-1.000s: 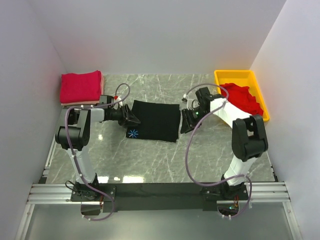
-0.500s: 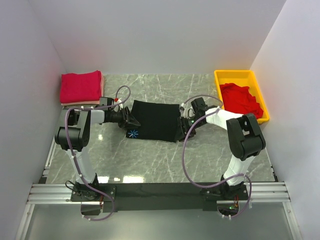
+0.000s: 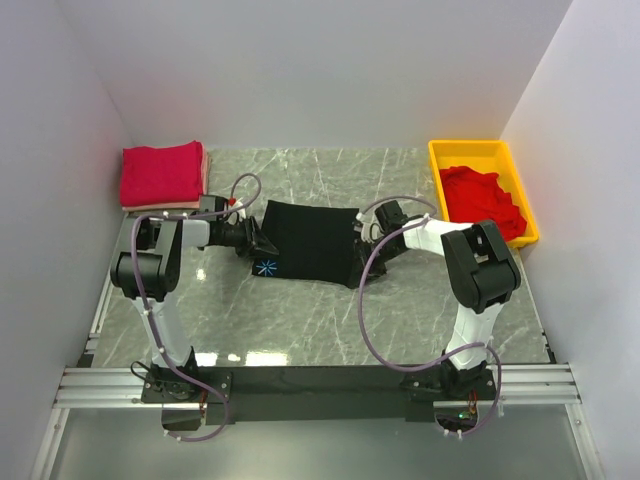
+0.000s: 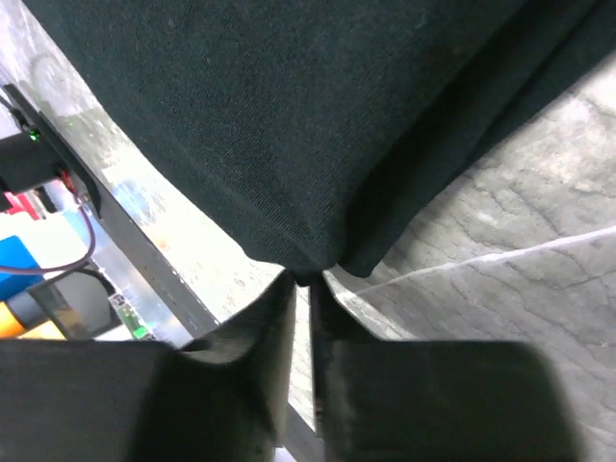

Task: Fold and stack the t-shirts
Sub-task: Fold the tshirt

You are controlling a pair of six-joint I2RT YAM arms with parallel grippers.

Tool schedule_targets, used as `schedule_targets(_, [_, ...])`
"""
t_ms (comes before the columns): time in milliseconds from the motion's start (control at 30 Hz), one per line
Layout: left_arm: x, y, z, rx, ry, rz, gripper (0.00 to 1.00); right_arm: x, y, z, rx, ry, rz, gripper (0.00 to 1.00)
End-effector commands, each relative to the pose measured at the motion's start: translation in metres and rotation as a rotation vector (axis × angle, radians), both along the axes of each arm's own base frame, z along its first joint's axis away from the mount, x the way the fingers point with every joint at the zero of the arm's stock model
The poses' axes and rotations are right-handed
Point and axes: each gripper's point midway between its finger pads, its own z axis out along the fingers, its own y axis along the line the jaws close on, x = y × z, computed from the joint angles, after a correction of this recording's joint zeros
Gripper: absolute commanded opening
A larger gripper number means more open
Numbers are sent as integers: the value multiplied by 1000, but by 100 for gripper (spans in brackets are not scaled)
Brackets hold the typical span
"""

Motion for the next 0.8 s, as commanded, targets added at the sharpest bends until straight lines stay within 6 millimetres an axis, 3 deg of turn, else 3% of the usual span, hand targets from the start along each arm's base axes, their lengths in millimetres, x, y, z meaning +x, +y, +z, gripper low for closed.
schedule_targets(0, [5, 5, -11, 58, -6, -3, 26, 3, 1, 2, 0, -26, 23, 4])
schedule_targets(33, [6, 8, -16, 82, -5, 0, 24, 2, 0, 2, -6, -31, 29, 0])
schedule_targets(300, [13, 22, -30, 125, 21, 25, 11, -1, -30, 15, -131, -96, 140, 0])
schedule_targets(433, [14, 17, -23, 80, 7, 10, 16, 3, -40, 14, -193, -114, 177, 0])
schedule_targets(567, [12, 7, 7, -21, -64, -34, 29, 6, -44, 14, -226, -106, 210, 0])
schedule_targets(633, [6, 2, 33, -76, -121, -86, 37, 2, -46, 15, -227, -88, 241, 0])
schedule_targets(700, [1, 2, 61, -94, -189, -115, 44, 0, -51, 15, -249, -106, 270, 0])
schedule_targets(767, [-6, 8, 77, -94, -226, -127, 51, 3, -64, 17, -310, -148, 281, 0])
